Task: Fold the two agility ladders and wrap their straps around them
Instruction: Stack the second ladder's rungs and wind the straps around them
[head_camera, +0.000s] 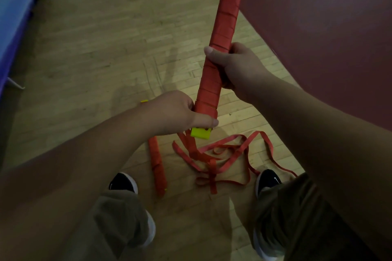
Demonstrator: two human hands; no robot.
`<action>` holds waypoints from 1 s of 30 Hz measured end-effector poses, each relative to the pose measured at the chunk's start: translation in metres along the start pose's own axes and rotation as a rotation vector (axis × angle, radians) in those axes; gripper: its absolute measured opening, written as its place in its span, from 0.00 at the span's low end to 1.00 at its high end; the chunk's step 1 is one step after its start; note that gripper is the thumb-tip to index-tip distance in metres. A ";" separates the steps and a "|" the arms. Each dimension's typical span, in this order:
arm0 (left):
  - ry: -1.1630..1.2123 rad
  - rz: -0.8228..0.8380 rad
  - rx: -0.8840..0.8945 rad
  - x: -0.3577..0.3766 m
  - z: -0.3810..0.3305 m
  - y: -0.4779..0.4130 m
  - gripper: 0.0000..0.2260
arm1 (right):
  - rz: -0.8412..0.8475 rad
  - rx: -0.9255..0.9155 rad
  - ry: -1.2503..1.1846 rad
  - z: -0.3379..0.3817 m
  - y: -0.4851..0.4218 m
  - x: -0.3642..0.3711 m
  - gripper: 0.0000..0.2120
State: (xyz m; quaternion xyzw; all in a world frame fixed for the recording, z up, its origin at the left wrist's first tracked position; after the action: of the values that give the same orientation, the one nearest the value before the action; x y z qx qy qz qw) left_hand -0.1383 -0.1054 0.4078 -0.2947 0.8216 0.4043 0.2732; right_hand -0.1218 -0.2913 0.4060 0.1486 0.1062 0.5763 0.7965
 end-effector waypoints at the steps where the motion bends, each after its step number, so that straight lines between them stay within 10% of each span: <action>1: -0.012 -0.016 -0.001 0.001 0.001 -0.001 0.29 | -0.003 0.001 0.000 -0.001 0.000 0.001 0.20; 16: -0.404 -0.169 0.010 0.000 -0.010 -0.001 0.33 | -0.270 -0.062 0.046 -0.003 0.000 -0.013 0.17; 20: -0.324 -0.155 0.060 -0.001 -0.014 -0.002 0.21 | -0.277 -0.063 0.048 -0.006 0.000 -0.012 0.20; 30: 0.486 0.198 0.327 -0.008 -0.003 0.013 0.20 | 0.398 0.114 -0.333 0.000 0.010 0.003 0.19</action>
State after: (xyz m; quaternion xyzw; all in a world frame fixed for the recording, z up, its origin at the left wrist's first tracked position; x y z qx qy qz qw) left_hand -0.1429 -0.0992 0.4213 -0.2533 0.9418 0.2090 0.0719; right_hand -0.1298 -0.2851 0.4101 0.3041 -0.0256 0.6823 0.6643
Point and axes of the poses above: each hand's wrist, its own y-axis away from the middle knuckle, its own x-axis out of the palm, z = x × y, the point moved 6 cm from there along -y, towards the middle knuckle, and after that the axes turned 6 degrees about x, right-handed, at the moved point
